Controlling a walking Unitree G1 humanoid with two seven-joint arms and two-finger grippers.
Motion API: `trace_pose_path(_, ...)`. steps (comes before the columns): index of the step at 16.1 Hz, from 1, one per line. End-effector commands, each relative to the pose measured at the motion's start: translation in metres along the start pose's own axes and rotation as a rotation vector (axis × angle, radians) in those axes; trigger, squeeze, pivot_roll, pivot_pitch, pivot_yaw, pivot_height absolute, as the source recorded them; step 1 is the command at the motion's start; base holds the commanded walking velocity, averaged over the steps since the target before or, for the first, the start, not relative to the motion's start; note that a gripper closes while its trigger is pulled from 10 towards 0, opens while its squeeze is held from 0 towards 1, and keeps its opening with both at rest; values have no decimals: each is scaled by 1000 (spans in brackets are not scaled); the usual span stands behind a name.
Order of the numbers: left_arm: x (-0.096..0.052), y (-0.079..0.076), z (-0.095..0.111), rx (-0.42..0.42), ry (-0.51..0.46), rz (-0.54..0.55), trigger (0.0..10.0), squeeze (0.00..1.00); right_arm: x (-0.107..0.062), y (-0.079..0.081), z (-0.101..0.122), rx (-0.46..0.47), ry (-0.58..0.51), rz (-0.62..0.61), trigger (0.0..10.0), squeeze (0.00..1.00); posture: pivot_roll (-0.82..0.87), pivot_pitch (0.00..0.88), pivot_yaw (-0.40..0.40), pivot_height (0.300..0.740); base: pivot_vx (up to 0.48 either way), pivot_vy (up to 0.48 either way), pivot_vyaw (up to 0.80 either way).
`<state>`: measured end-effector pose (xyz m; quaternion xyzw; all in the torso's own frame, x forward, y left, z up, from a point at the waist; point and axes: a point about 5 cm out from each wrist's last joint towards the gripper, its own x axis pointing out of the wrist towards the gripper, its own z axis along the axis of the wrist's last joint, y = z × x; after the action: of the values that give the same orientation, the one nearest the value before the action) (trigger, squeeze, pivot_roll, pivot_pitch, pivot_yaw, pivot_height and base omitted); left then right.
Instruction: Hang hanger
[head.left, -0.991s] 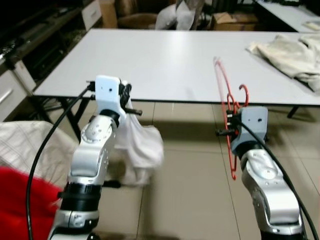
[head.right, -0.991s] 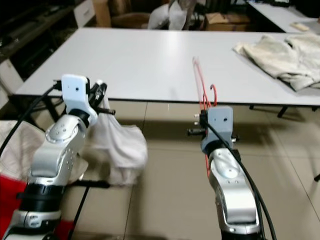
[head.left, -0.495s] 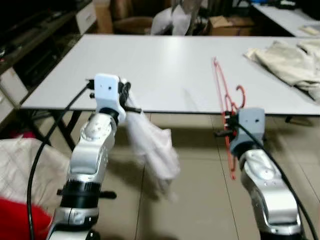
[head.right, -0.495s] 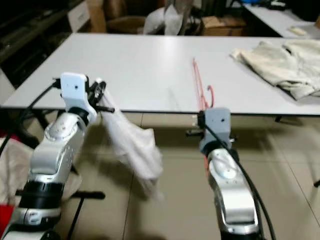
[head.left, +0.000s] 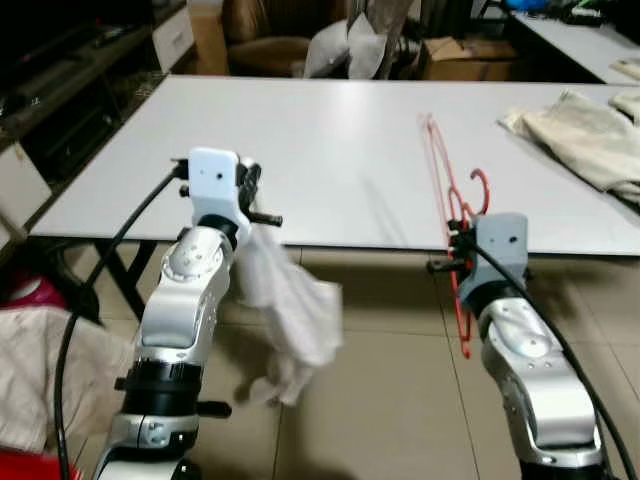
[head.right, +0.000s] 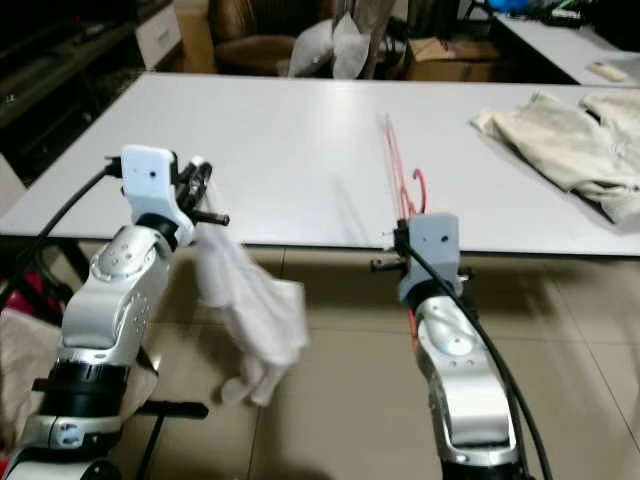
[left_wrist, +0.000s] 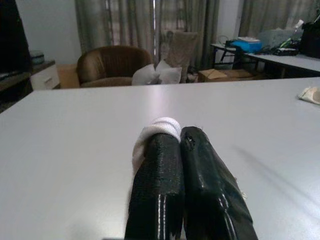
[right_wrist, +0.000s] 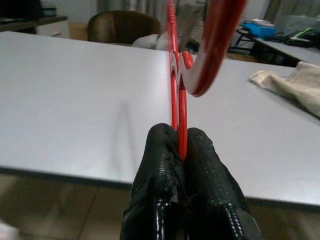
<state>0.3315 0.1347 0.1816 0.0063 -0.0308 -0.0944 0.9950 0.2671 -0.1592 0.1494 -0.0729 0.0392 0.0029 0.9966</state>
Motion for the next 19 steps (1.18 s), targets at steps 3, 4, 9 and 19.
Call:
trace_pose_path(3,4,-9,10,2,-40,-26,10000,0,0,-7,2,-7,-11,-20,10000,0,-46,0,34,740,380,0,0)
trace_pose_path(4,5,-9,10,2,-42,-28,10000,0,0,-7,3,-11,-12,-18,10000,0,-46,0,34,740,382,0,0)
trace_pose_path(9,20,-10,23,32,-75,-59,10000,0,-6,-17,20,-112,-57,212,10000,0,-43,0,34,740,380,0,0)
trace_pose_path(19,83,-16,90,113,-191,-173,10000,0,-88,-60,59,-313,70,876,10000,0,-79,0,49,740,378,0,0)
